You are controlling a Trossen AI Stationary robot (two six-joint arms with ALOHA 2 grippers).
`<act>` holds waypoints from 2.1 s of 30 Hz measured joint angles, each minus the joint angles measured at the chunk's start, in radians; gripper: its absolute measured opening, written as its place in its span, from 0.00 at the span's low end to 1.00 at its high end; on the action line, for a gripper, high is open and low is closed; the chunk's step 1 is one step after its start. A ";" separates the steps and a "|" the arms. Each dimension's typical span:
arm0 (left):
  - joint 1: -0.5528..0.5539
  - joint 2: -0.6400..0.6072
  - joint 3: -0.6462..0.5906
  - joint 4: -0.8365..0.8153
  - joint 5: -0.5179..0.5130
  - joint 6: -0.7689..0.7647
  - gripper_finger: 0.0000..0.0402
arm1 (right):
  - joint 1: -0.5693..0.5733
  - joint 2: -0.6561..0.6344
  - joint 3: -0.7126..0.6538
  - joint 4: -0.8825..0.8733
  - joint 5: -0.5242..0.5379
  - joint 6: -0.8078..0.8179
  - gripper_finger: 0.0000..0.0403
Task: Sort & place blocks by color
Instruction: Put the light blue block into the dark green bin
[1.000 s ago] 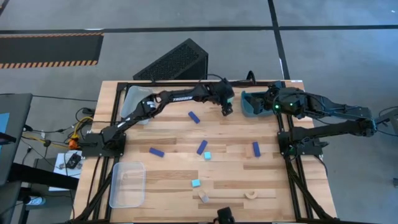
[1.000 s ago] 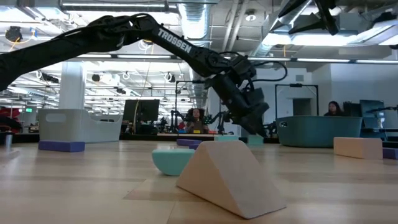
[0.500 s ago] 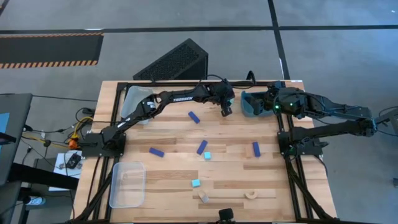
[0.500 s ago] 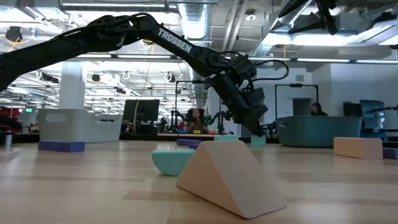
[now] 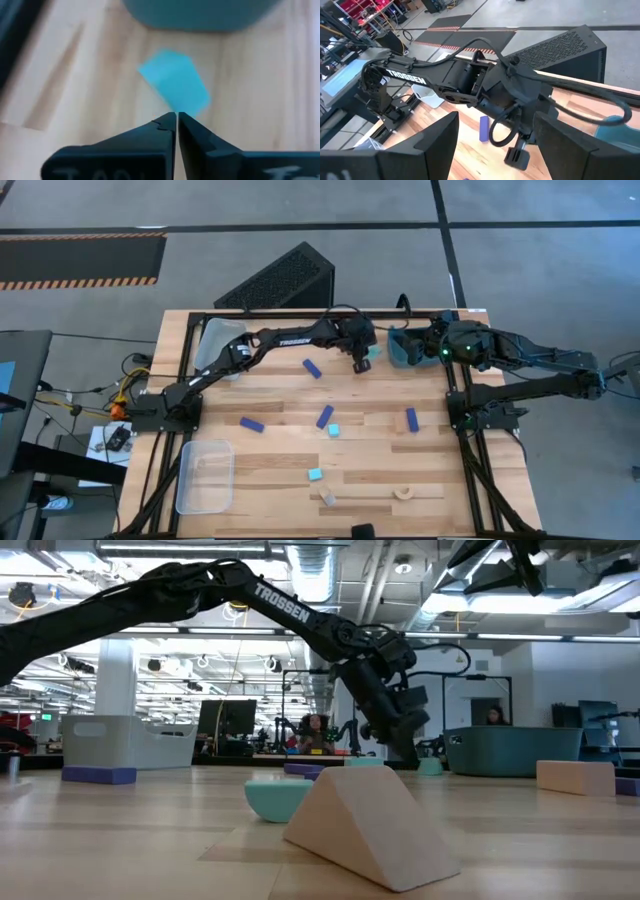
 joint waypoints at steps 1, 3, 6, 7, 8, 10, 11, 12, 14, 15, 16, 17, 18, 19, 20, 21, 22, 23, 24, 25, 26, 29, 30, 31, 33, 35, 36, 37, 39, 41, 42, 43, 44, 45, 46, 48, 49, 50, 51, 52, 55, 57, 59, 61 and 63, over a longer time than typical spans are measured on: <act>-0.005 0.000 0.000 -0.021 0.010 0.000 0.00 | 0.001 0.000 0.000 0.000 0.000 0.001 0.70; -0.016 0.000 0.000 -0.064 0.014 0.000 0.00 | 0.008 0.000 0.000 0.001 0.000 0.002 0.70; -0.036 -0.002 0.001 -0.101 0.003 -0.015 0.00 | 0.023 0.000 0.000 0.004 0.000 0.002 0.70; -0.041 -0.003 0.001 -0.107 0.003 -0.025 0.00 | 0.029 0.000 0.000 0.004 0.000 0.002 0.70; -0.045 -0.004 0.003 -0.114 -0.006 -0.043 0.00 | 0.033 0.000 0.000 0.005 0.000 0.003 0.70; -0.053 -0.009 0.015 -0.155 -0.022 -0.086 0.01 | 0.040 0.000 0.000 0.006 0.000 0.003 0.70; -0.058 -0.009 0.025 -0.167 -0.027 -0.104 0.02 | 0.041 0.000 0.000 0.006 0.000 0.003 0.70; -0.059 -0.009 0.040 -0.175 -0.028 -0.121 0.04 | 0.040 0.000 0.000 0.006 0.000 0.003 0.70; -0.059 -0.009 0.076 -0.186 -0.026 -0.149 0.08 | 0.038 0.000 0.000 0.006 0.000 0.003 0.70; -0.059 -0.009 0.097 -0.184 -0.026 -0.158 0.11 | 0.038 0.000 0.000 0.006 0.000 0.003 0.70; -0.055 -0.010 0.114 -0.185 -0.026 -0.160 0.15 | 0.037 0.000 0.000 0.006 0.000 0.003 0.70; -0.049 -0.012 0.117 -0.167 -0.027 -0.160 0.18 | 0.037 0.000 0.000 0.006 0.000 0.002 0.70; -0.044 -0.014 0.112 -0.124 -0.027 -0.162 0.22 | 0.037 0.000 0.000 0.005 0.000 0.002 0.70; -0.038 -0.014 0.113 -0.090 -0.015 -0.163 0.26 | 0.037 0.000 0.000 0.003 0.000 0.002 0.70; -0.032 -0.013 0.114 -0.075 0.009 -0.164 0.30 | 0.037 0.000 0.000 0.002 0.000 -0.001 0.70; -0.026 -0.013 0.113 -0.048 0.033 -0.169 0.34 | 0.037 0.000 0.000 0.002 0.000 -0.002 0.70; -0.021 -0.011 0.107 -0.005 0.051 -0.180 0.39 | 0.037 0.000 0.000 0.001 0.000 -0.002 0.70; -0.018 -0.006 0.100 0.032 0.059 -0.198 0.43 | 0.037 0.000 0.000 -0.001 0.000 -0.002 0.70; -0.015 0.000 0.096 0.046 0.067 -0.223 0.46 | 0.037 0.000 0.000 -0.002 0.000 -0.002 0.70; -0.013 0.011 0.094 0.041 0.079 -0.248 0.50 | 0.037 0.000 0.000 -0.001 0.000 -0.002 0.70; -0.012 0.028 0.093 0.047 0.080 -0.269 0.53 | 0.037 0.000 0.001 -0.001 0.000 -0.002 0.70; -0.014 0.064 0.090 0.076 0.075 -0.311 0.60 | 0.037 0.000 0.001 -0.001 0.000 -0.002 0.70; -0.016 0.071 0.090 0.097 0.069 -0.320 0.61 | 0.037 0.000 0.001 -0.001 0.000 -0.002 0.70; -0.018 0.078 0.091 0.113 0.052 -0.332 0.62 | 0.037 0.000 0.001 -0.001 0.000 -0.002 0.70; -0.027 0.089 0.092 0.121 0.013 -0.352 0.64 | 0.037 0.000 0.000 -0.001 -0.004 0.000 0.70; -0.037 0.096 0.092 0.132 -0.034 -0.360 0.64 | 0.037 0.000 0.001 -0.002 -0.012 0.002 0.70; -0.041 0.096 0.092 0.129 -0.058 -0.364 0.64 | 0.037 0.000 0.001 -0.002 -0.017 0.002 0.70; -0.044 0.096 0.092 0.133 -0.081 -0.363 0.64 | 0.037 0.000 0.001 -0.001 -0.021 0.002 0.70; -0.051 0.097 0.096 0.122 -0.100 -0.350 0.63 | 0.037 0.000 0.001 -0.002 -0.027 0.002 0.70; -0.052 0.097 0.113 0.109 -0.104 -0.339 0.63 | 0.037 0.000 0.001 -0.002 -0.027 0.002 0.70; -0.053 0.096 0.116 0.115 -0.108 -0.336 0.63 | 0.037 0.000 0.001 -0.002 -0.027 0.002 0.70; -0.054 0.091 0.116 0.121 -0.108 -0.332 0.63 | 0.037 0.000 0.001 -0.002 -0.027 0.002 0.70; -0.054 0.088 0.116 0.116 -0.109 -0.332 0.63 | 0.037 0.000 0.000 -0.002 -0.027 0.002 0.70; -0.053 0.085 0.116 0.120 -0.110 -0.330 0.63 | 0.037 0.000 0.001 -0.003 -0.027 0.001 0.70; -0.053 0.084 0.116 0.124 -0.110 -0.324 0.63 | 0.037 0.000 0.001 -0.004 -0.027 -0.002 0.70; -0.053 0.078 0.116 0.131 -0.109 -0.298 0.63 | 0.037 0.000 0.001 -0.007 -0.027 -0.004 0.70; -0.051 0.074 0.116 0.129 -0.109 -0.283 0.63 | 0.037 0.000 0.001 -0.011 -0.027 -0.005 0.70; -0.049 0.071 0.116 0.136 -0.109 -0.269 0.63 | 0.037 -0.001 0.001 -0.017 -0.027 -0.005 0.70; -0.047 0.066 0.116 0.140 -0.108 -0.260 0.63 | 0.037 -0.001 0.001 -0.024 -0.027 -0.006 0.70; -0.042 0.060 0.116 0.132 -0.104 -0.257 0.63 | 0.037 -0.001 0.001 -0.030 -0.027 -0.006 0.70; -0.025 0.055 0.116 0.152 -0.085 -0.270 0.60 | 0.037 -0.001 0.001 -0.036 -0.027 -0.005 0.70; -0.008 0.055 0.116 0.168 -0.065 -0.305 0.56 | 0.037 -0.001 0.001 -0.035 -0.026 -0.005 0.70; 0.012 0.055 0.114 0.204 -0.034 -0.358 0.49 | 0.037 -0.001 0.001 -0.035 -0.026 -0.005 0.70; 0.030 0.057 0.113 0.248 -0.002 -0.412 0.41 | 0.037 -0.001 0.000 -0.034 -0.026 0.003 0.70; 0.047 0.060 0.113 0.280 0.025 -0.454 0.32 | 0.037 -0.001 0.001 -0.033 -0.026 0.018 0.70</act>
